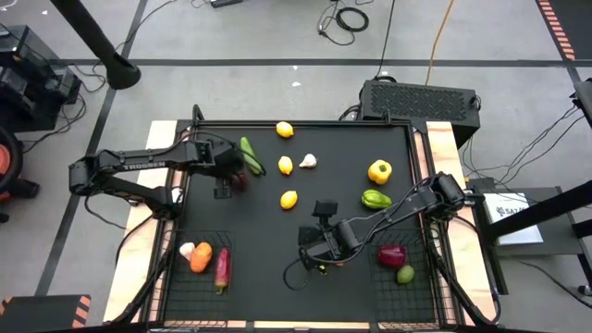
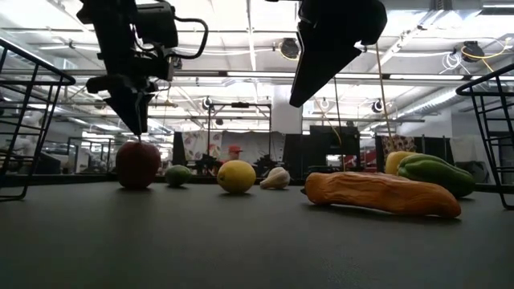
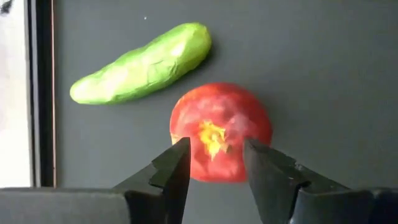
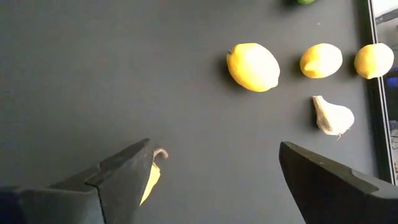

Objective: Sort produce into baskets
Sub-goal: Put the apple into the bottom right basket

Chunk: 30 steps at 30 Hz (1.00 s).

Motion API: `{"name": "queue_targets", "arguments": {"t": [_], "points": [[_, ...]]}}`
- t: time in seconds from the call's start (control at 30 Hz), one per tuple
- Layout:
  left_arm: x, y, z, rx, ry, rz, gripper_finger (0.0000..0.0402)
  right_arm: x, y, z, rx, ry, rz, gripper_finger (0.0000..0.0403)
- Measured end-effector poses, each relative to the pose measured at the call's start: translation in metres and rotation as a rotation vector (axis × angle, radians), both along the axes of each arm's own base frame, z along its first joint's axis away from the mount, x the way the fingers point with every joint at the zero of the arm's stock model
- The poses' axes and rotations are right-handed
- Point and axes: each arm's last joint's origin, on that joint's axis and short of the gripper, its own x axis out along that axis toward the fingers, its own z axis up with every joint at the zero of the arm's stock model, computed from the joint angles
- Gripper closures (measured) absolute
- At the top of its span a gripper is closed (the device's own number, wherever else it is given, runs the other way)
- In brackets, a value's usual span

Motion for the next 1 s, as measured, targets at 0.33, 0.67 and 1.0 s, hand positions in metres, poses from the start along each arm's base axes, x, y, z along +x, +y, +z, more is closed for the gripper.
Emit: {"name": "queue_targets", "arguments": {"t": [0.33, 0.67, 1.0], "points": [[0.001, 0.002, -0.002, 0.0, 0.01, -0.01, 0.0249, 0.0, 0.0, 0.0, -0.002, 0.002, 0.003, 0.0064], [0.008, 0.005, -0.01, -0.006, 0.04, -0.01, 0.0249, 0.0, 0.0, 0.0, -0.002, 0.003, 0.003, 0.0064], [0.008, 0.005, -0.011, -0.002, 0.048, -0.012, 0.0293, 0.0, 0.0, 0.0, -0.002, 0.003, 0.003, 0.0064]]}}
